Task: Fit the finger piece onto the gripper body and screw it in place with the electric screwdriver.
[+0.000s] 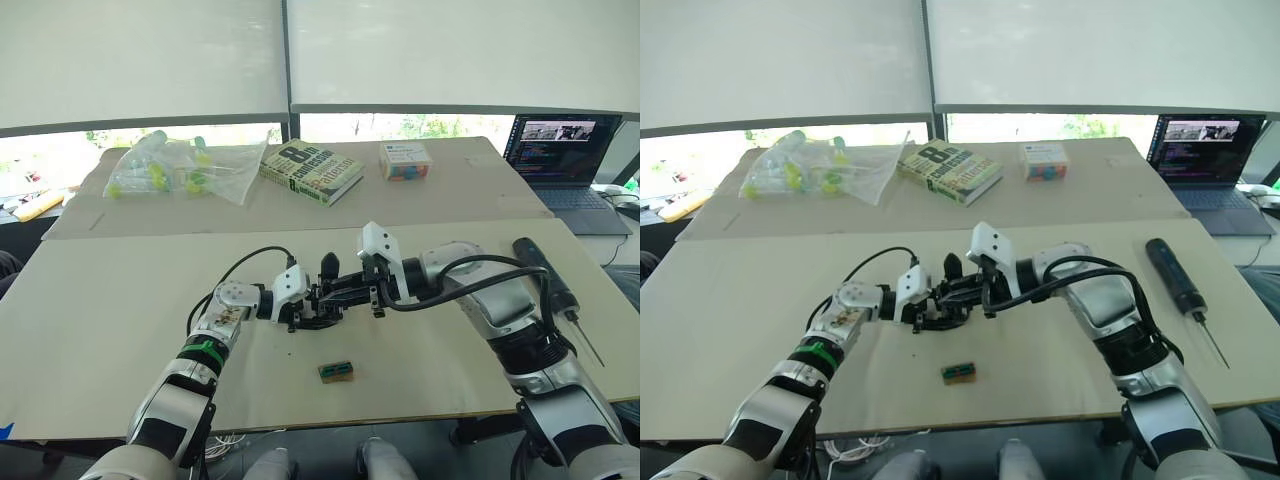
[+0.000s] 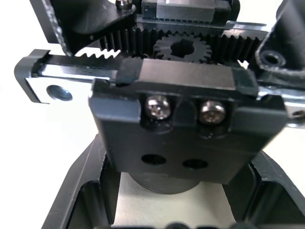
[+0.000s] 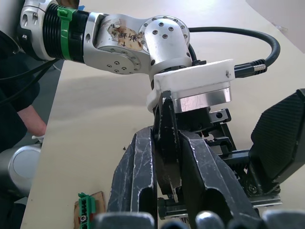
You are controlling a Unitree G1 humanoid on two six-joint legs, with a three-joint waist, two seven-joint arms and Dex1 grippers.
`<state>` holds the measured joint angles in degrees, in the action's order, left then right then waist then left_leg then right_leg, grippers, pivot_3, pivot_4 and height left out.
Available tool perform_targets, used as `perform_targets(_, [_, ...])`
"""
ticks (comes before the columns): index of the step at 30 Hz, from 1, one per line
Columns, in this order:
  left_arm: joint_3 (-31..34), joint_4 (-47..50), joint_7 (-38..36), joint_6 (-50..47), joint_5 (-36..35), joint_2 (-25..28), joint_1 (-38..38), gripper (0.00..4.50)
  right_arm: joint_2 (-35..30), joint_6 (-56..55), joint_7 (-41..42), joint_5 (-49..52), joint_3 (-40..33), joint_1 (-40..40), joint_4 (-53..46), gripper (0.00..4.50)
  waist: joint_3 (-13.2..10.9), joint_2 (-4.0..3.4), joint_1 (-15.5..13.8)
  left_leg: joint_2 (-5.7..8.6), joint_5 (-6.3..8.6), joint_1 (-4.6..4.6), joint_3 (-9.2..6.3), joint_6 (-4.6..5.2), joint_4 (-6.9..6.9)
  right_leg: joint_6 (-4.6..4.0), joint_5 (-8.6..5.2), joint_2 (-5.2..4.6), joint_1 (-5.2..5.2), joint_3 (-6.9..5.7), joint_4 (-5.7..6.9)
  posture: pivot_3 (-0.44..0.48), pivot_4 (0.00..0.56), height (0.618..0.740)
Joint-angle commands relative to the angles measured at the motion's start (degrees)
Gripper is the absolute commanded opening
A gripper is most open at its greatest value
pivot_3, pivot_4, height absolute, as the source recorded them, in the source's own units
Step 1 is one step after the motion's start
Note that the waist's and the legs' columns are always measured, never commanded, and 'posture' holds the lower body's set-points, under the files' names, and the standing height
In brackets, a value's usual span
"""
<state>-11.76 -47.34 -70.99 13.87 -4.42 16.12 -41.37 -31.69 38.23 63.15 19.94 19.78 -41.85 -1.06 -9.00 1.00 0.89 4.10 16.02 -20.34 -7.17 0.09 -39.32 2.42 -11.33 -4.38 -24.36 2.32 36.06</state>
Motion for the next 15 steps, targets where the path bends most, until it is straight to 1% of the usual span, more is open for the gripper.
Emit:
perform_targets(1, [0.9,0.9,-0.4,1.1,-0.6,-0.1,-1.5,2.32,-0.7,1.4,-0.9,-0.3,-1.9,-1.2,-1.9,2.31,-0.1,-0.01,0.0,0.02,0.00,-0.10,0.00,0.00,0.00,-0.01,0.01,-0.01,-0.11,0.01,0.01,0.000,0.150,0.740])
perform_targets(2, [1.0,0.9,-0.5,1.1,-0.6,-0.2,-1.5,2.32,-1.9,1.7,-0.2,-0.3,-2.1,-1.3,-3.3,2.70,-0.1,-0.01,0.0,0.02,0.00,-0.20,0.00,0.00,0.00,-0.02,0.01,-0.01,-0.23,0.01,0.01,0.000,0.150,0.740])
perform_targets(3, [1.0,0.7,-0.6,1.2,-0.6,-0.3,-1.4,2.32,-3.1,2.0,0.2,-0.4,-2.5,-1.4,-4.7,2.98,-0.1,-0.01,0.0,0.02,0.00,-0.29,0.00,0.00,0.00,-0.03,0.02,-0.01,-0.31,0.01,0.01,0.000,0.150,0.740])
perform_targets(4, [1.0,0.5,-0.7,1.3,-0.6,-0.4,-1.4,2.32,-4.7,2.5,0.8,-0.1,-2.9,-1.2,-6.5,3.35,-0.1,-0.01,-0.1,0.05,-0.01,-0.50,0.00,-0.01,0.00,-0.04,0.02,-0.04,-0.52,0.02,0.02,0.000,0.150,0.740])
perform_targets(5, [1.1,0.3,-0.8,1.4,-0.6,-0.4,-1.4,2.32,-5.7,2.9,1.1,0.1,-3.2,-1.1,-7.7,3.39,-0.1,-0.01,-0.2,0.06,-0.02,-0.84,0.00,-0.03,-0.07,-0.03,0.05,-0.05,-0.83,0.01,0.05,0.000,0.150,0.740])
perform_targets(6, [1.1,0.1,-0.9,1.5,-0.5,-0.5,-1.4,2.32,-6.7,3.1,1.5,0.5,-3.6,-0.8,-8.9,3.39,-0.1,0.00,-0.2,0.07,-0.02,-0.93,0.00,-0.03,-0.09,-0.03,0.06,-0.05,-0.91,0.01,0.05,0.000,0.150,0.740])
perform_targets(10, [1.2,-1.1,-0.8,2.0,-0.3,-0.9,-1.9,2.32,-10.3,5.1,2.7,2.8,-5.6,1.7,-14.3,3.39,-0.1,0.02,-0.2,0.08,-0.01,-0.96,0.00,-0.01,-0.09,0.00,0.07,-0.07,-0.87,0.00,-0.06,0.000,0.150,0.740])
perform_targets(15, [1.3,-2.5,-0.8,2.6,-0.1,-1.4,-2.5,2.32,-9.0,8.2,-0.9,4.3,-7.4,3.2,-15.4,3.39,-0.1,0.03,-0.2,0.06,-0.01,-0.91,0.00,0.00,-0.09,0.03,0.09,-0.06,-0.81,0.00,-0.04,0.000,0.150,0.740])
